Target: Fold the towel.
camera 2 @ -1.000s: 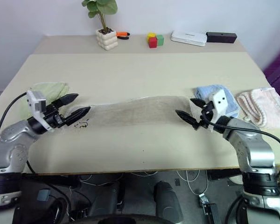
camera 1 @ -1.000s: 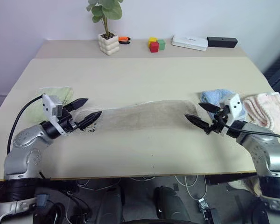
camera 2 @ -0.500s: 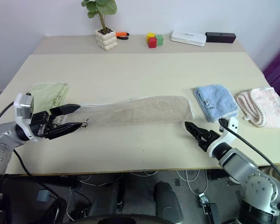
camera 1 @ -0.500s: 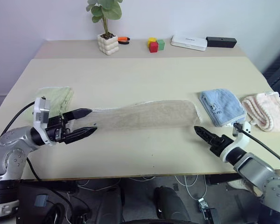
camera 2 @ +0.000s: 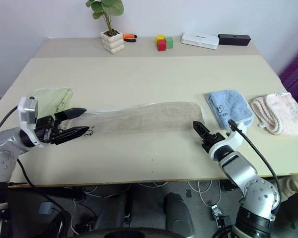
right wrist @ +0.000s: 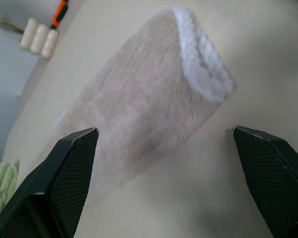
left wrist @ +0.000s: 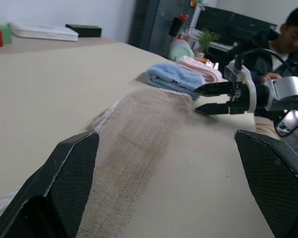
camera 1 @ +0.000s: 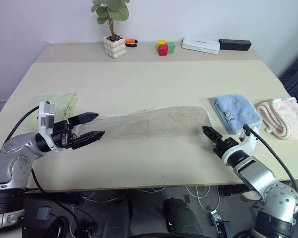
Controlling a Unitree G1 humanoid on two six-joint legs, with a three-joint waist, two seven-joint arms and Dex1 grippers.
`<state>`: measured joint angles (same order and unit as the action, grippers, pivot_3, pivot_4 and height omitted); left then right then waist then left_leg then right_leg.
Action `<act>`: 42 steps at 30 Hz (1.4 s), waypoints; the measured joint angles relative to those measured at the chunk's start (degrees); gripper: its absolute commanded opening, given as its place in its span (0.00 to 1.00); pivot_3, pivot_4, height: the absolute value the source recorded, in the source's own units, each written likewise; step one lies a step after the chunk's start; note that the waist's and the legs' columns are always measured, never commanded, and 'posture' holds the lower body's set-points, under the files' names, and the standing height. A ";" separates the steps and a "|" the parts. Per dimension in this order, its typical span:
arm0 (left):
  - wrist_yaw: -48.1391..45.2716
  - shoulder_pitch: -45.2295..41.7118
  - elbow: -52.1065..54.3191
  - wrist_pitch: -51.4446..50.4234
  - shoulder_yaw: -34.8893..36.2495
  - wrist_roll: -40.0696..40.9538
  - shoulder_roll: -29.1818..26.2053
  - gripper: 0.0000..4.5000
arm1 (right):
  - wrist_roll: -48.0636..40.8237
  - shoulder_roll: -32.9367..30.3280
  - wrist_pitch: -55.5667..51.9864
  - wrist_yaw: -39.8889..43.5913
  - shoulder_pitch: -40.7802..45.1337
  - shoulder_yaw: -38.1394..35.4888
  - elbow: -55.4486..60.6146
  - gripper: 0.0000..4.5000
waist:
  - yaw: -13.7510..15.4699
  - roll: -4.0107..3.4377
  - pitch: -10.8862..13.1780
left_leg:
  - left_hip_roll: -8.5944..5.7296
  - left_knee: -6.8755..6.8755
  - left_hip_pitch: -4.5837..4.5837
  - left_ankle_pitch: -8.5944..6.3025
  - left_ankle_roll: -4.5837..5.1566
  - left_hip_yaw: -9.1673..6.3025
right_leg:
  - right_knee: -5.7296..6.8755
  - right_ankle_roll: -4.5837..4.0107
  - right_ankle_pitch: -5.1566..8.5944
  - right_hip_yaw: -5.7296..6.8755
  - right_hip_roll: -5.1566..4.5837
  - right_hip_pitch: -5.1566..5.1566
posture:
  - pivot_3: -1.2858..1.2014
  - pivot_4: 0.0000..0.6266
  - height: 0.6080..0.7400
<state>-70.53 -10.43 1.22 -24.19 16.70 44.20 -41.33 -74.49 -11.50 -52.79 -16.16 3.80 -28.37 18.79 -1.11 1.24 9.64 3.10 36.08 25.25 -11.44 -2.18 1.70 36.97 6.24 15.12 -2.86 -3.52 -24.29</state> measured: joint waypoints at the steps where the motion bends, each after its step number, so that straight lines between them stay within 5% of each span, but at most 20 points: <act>1: 0.37 0.68 0.53 -0.12 0.11 0.09 0.09 0.99 | -0.02 0.30 0.68 -0.40 0.92 0.20 -0.98 0.98 | -0.02 0.01 -0.01 | 0.00 0.00 0.00 0.00 0.00 0.00 | 0.00 0.00 0.00 0.00 0.00 0.00 | 0.52 0.24 1.00; 7: 1.20 2.62 3.34 -0.67 1.21 0.37 0.25 1.00 | 0.70 0.70 3.40 -0.86 4.52 2.11 -4.81 0.93 | -0.08 0.01 -0.01 | 0.03 -0.01 0.00 0.00 0.00 0.00 | 0.00 0.00 0.00 0.00 0.02 0.00 | 0.52 0.24 1.00; 11: 2.00 3.21 3.80 -1.16 2.15 0.53 0.25 1.00 | 2.35 1.49 5.53 -0.69 5.43 2.93 -7.45 0.59 | -0.09 0.01 -0.01 | 0.04 -0.02 -0.01 0.00 0.00 0.00 | 0.00 0.00 0.00 0.00 0.04 -0.01 | 0.52 0.24 1.00; 16: 2.13 3.36 4.46 -1.51 2.22 0.56 0.26 1.00 | 3.19 2.47 6.68 -0.26 6.28 4.20 -8.07 0.01 | -0.11 0.06 -0.05 | 0.05 -0.02 -0.02 0.00 0.00 0.00 | 0.00 0.00 0.00 0.00 0.04 0.00 | 0.52 0.24 1.00; 36: 0.73 4.06 2.97 -0.84 2.26 0.07 -0.32 1.00 | 5.22 -9.04 4.94 6.30 4.10 4.02 -7.18 0.01 | 0.11 0.10 -0.07 | 0.03 -0.02 0.02 0.00 0.00 0.01 | -0.03 -0.01 0.00 0.00 0.00 -0.02 | 0.52 0.24 1.00; 42: 0.82 3.58 2.90 -0.17 2.18 -0.02 -0.21 1.00 | 18.91 -16.25 7.86 17.88 2.27 15.54 0.53 0.01 | 0.06 0.06 -0.05 | 0.03 -0.04 0.02 0.00 0.00 0.02 | -0.03 -0.01 0.01 0.00 0.01 -0.06 | 0.52 0.24 1.00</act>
<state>-69.71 -6.85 4.13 -24.36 18.88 44.18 -41.54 -55.58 -27.75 -44.94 1.71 6.07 -12.83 19.31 -1.05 1.30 9.59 3.13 36.05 25.27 -11.44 -2.17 1.72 36.94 6.23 15.12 -2.86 -3.51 -24.35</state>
